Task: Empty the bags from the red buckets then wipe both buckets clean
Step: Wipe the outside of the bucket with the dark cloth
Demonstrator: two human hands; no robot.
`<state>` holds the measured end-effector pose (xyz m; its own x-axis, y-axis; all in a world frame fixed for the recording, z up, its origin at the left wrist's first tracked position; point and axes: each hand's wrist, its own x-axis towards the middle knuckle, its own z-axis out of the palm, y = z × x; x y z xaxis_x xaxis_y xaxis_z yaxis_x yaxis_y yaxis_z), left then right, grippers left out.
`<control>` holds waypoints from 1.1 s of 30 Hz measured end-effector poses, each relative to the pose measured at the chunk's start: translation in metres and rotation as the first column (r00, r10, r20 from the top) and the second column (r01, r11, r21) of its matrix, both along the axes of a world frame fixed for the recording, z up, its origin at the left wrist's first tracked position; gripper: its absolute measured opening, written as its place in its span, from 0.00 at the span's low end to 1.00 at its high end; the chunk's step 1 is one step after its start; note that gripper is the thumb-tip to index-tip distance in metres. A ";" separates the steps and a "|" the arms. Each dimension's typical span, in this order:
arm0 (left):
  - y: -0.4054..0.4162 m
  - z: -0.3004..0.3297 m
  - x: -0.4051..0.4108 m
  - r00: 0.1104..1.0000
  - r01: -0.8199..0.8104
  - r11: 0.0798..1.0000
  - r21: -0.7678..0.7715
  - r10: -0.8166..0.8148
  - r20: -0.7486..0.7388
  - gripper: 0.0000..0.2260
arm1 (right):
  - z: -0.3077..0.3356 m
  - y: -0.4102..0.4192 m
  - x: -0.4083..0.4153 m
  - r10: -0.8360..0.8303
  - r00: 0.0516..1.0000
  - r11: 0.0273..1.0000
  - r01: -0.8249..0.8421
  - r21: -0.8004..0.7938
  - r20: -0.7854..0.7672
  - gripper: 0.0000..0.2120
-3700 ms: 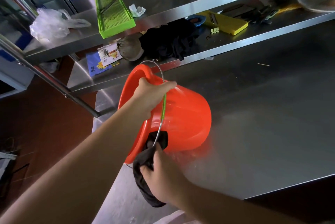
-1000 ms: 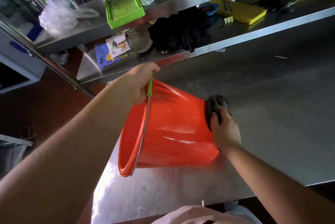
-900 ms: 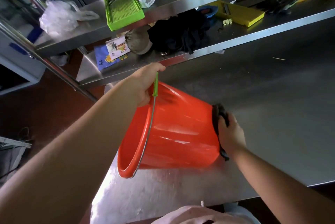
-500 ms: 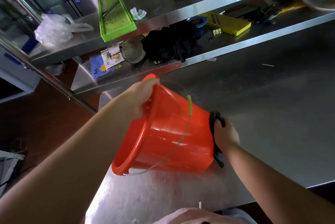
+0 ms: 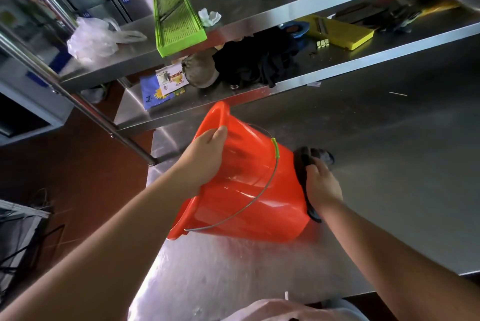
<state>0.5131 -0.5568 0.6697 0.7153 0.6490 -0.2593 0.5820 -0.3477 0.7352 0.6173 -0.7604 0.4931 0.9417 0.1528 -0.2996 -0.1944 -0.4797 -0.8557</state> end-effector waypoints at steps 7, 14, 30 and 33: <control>0.005 0.001 0.025 0.997 -0.026 0.999 0.027 0.028 -0.076 0.21 | 0.050 0.045 -0.043 0.068 0.989 0.986 -0.087 0.143 0.135 0.16; -0.003 0.006 0.037 0.998 -0.025 1.000 -0.007 0.024 -0.056 0.25 | 0.113 0.091 -0.058 0.233 0.946 0.788 -0.319 0.526 0.225 0.18; 0.021 0.008 0.037 0.997 -0.031 0.997 0.065 0.036 -0.072 0.26 | -0.016 -0.001 -0.050 0.133 0.946 0.990 -0.110 -0.094 0.295 0.24; 0.023 0.011 0.038 0.994 -0.064 0.997 0.045 0.068 -0.083 0.25 | -0.031 -0.023 -0.049 0.031 0.998 0.991 -0.025 -0.130 0.050 0.19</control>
<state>0.5509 -0.5334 0.6804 0.6470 0.7057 -0.2887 0.6643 -0.3360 0.6677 0.5678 -0.7833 0.4624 0.9524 0.1424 -0.2696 -0.1366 -0.5913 -0.7948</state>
